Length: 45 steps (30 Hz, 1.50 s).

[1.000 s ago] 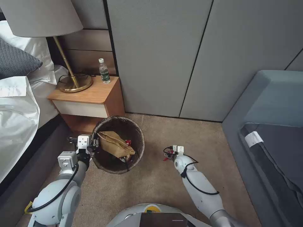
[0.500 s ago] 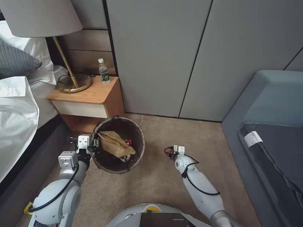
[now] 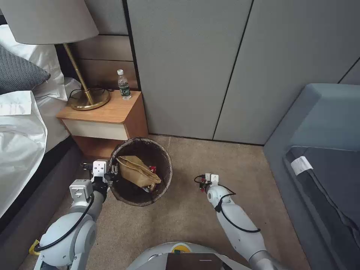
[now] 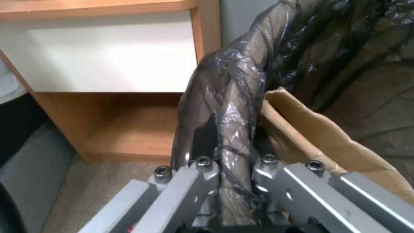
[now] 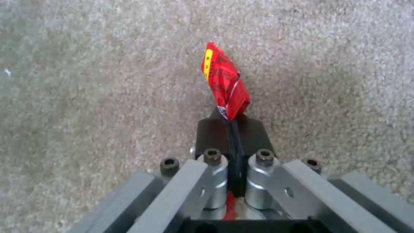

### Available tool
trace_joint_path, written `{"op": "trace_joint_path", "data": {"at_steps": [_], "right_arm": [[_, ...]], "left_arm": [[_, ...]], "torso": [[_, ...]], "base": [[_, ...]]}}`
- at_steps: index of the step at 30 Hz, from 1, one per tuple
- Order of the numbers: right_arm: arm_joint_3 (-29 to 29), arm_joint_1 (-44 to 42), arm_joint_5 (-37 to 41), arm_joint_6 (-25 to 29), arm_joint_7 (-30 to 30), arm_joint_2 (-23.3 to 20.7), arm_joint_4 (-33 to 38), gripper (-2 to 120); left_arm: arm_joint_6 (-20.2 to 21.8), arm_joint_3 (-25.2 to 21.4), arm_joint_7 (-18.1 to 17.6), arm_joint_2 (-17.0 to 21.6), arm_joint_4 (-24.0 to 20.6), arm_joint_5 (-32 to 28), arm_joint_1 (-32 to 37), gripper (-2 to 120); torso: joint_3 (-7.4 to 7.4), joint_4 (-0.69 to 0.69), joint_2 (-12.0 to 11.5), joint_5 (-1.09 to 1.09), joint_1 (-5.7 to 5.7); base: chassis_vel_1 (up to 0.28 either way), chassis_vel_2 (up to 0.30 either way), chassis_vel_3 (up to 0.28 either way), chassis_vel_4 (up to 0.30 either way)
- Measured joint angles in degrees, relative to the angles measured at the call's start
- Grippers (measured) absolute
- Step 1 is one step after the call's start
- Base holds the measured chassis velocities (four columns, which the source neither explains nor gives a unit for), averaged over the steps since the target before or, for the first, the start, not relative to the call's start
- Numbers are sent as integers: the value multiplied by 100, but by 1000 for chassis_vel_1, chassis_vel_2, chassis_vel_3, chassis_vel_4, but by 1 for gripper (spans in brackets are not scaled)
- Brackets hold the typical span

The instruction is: Pick up the trash bin, then pick up the garbage from the floor and place it into the trash bin.

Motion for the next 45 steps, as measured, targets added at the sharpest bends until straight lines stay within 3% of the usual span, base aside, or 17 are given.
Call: {"op": "trace_joint_path", "data": {"at_steps": [5, 10, 22, 32, 45], "right_arm": [[0, -107, -166, 88, -56, -93, 262, 0], [37, -349, -410, 159, -204, -425, 1338, 0], [97, -750, 426, -490, -494, -1558, 4197, 0], [-144, -695, 837, -684, -562, -1877, 5351, 0], [-1058, 36, 1765, -991, -696, -2285, 6472, 0]], "left_arm": [[0, 1, -1, 7, -1, -3, 0, 3], [0, -6, 1, 27, -25, -15, 16, 3], [9, 12, 1, 10, -58, -9, 43, 3], [16, 17, 1, 5, -59, 6, 40, 3], [29, 17, 0, 34, -45, 18, 29, 3]], "torso": [[0, -2, 0, 0, 0], [0, -1, 0, -1, 0], [0, -2, 0, -1, 0], [0, -1, 0, -1, 0], [0, -1, 0, -2, 0]], "base": [[0, 0, 0, 0], [0, 0, 0, 0], [0, 0, 0, 0], [0, 0, 0, 0], [0, 0, 0, 0]]}}
